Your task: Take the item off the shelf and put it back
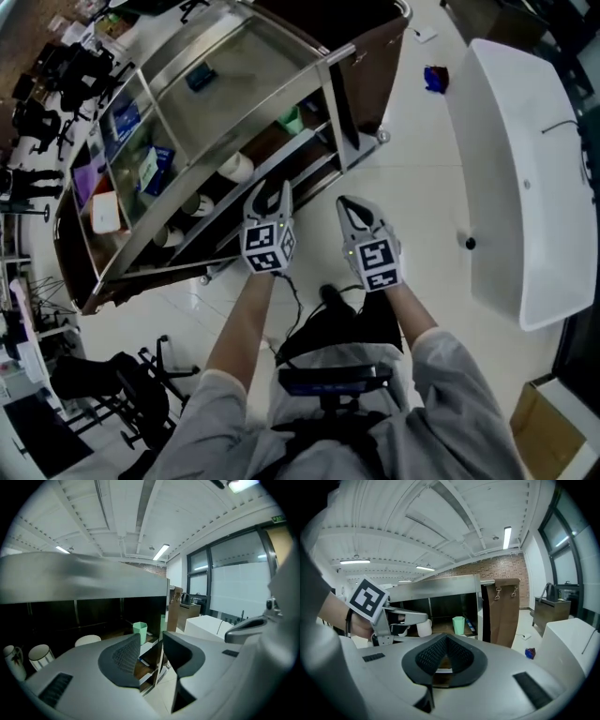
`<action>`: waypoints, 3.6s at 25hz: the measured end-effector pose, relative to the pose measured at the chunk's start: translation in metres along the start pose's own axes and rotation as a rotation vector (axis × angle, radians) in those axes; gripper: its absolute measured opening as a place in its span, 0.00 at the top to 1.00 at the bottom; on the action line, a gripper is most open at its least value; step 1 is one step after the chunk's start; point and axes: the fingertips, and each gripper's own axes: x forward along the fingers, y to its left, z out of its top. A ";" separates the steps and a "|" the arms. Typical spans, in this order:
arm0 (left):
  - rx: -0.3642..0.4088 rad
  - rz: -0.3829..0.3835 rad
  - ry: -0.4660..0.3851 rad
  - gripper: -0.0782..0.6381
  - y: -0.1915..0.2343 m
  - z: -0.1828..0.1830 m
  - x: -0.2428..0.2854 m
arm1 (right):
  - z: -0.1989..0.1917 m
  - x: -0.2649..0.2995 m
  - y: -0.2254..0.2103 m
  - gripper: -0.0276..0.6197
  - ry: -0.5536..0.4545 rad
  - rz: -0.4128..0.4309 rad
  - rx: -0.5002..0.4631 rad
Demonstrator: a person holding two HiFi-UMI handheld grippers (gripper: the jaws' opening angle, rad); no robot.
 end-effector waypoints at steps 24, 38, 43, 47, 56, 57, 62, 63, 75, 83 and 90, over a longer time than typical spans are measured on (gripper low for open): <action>0.007 0.032 0.092 0.24 0.038 -0.020 0.214 | -0.058 0.047 -0.070 0.95 0.010 -0.023 0.070; 0.078 0.089 0.116 0.45 0.058 -0.025 0.234 | -0.078 0.047 -0.076 0.95 0.042 -0.032 0.085; 0.085 0.088 0.114 0.46 0.060 -0.024 0.232 | -0.079 0.048 -0.079 0.95 0.046 -0.036 0.086; 0.106 0.077 0.090 0.46 0.057 -0.015 0.229 | -0.078 0.051 -0.077 0.95 0.048 -0.031 0.077; 0.092 0.020 0.096 0.46 0.036 -0.010 0.191 | -0.058 0.045 -0.068 0.95 0.058 -0.017 0.050; 0.092 0.013 0.094 0.46 0.033 -0.008 0.185 | -0.054 0.044 -0.068 0.95 0.059 -0.015 0.043; 0.091 -0.013 0.107 0.46 0.013 -0.006 0.141 | -0.031 0.029 -0.064 0.95 0.075 -0.006 0.015; 0.096 -0.023 0.111 0.46 0.007 -0.005 0.130 | -0.027 0.024 -0.063 0.95 0.081 -0.006 0.011; 0.011 -0.008 0.083 0.46 -0.020 0.022 -0.002 | 0.016 -0.022 -0.050 0.95 0.119 0.067 -0.060; -0.007 0.017 0.061 0.46 -0.028 0.024 -0.070 | 0.011 -0.044 -0.035 0.95 0.148 0.120 -0.071; 0.007 0.036 0.043 0.46 -0.031 0.022 -0.115 | 0.012 -0.058 -0.024 0.95 0.132 0.142 -0.068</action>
